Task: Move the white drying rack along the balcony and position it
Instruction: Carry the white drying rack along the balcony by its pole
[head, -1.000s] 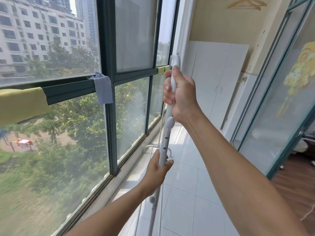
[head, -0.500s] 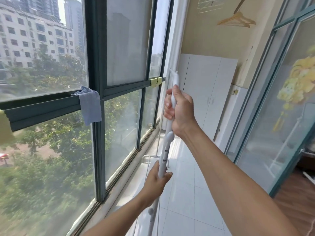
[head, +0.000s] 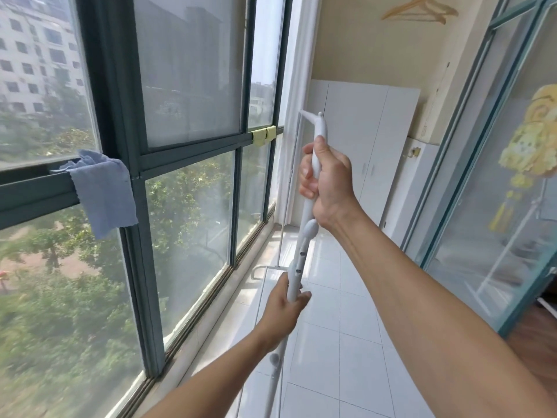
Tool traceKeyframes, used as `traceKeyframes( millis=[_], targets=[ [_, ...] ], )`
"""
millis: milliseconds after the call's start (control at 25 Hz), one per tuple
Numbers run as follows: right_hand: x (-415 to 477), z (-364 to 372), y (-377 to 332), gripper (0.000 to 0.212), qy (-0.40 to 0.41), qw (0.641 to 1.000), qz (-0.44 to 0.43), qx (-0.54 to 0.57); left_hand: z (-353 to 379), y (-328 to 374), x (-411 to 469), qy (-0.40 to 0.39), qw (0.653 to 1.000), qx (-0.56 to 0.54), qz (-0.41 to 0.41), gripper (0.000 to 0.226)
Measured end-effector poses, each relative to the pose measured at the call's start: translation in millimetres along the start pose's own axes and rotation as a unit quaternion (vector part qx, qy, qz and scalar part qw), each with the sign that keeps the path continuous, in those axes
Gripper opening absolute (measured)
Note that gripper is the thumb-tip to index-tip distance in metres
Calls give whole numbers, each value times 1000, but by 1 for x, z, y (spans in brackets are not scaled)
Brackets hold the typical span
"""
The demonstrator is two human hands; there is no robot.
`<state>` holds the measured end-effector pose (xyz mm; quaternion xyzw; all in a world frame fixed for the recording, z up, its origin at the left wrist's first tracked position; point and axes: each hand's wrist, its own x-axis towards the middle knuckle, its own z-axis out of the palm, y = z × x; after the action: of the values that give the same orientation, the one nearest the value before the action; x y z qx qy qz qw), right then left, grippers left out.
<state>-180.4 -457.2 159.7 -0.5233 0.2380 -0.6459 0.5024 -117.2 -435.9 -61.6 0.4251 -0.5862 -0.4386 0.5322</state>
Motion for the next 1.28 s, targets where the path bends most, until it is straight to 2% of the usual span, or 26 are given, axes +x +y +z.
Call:
traceKeyframes(
  millis=[360,600,840,1280],
  targets=[
    [132,-140,16,31,-47,998,28,-25,116,-39,150,62,998,3,-4,23],
    [225,-217,32,31,-34,997,24,-60,177,-67,256,64,998,11,-3,23],
    [322,-281,64,30,-9,998,19,-62,209,-102,369,59,998,13,7,15],
    [506,-370,124,29,11,997,37,-71,244,-148,574,38,999,14,-10,24]
  ],
)
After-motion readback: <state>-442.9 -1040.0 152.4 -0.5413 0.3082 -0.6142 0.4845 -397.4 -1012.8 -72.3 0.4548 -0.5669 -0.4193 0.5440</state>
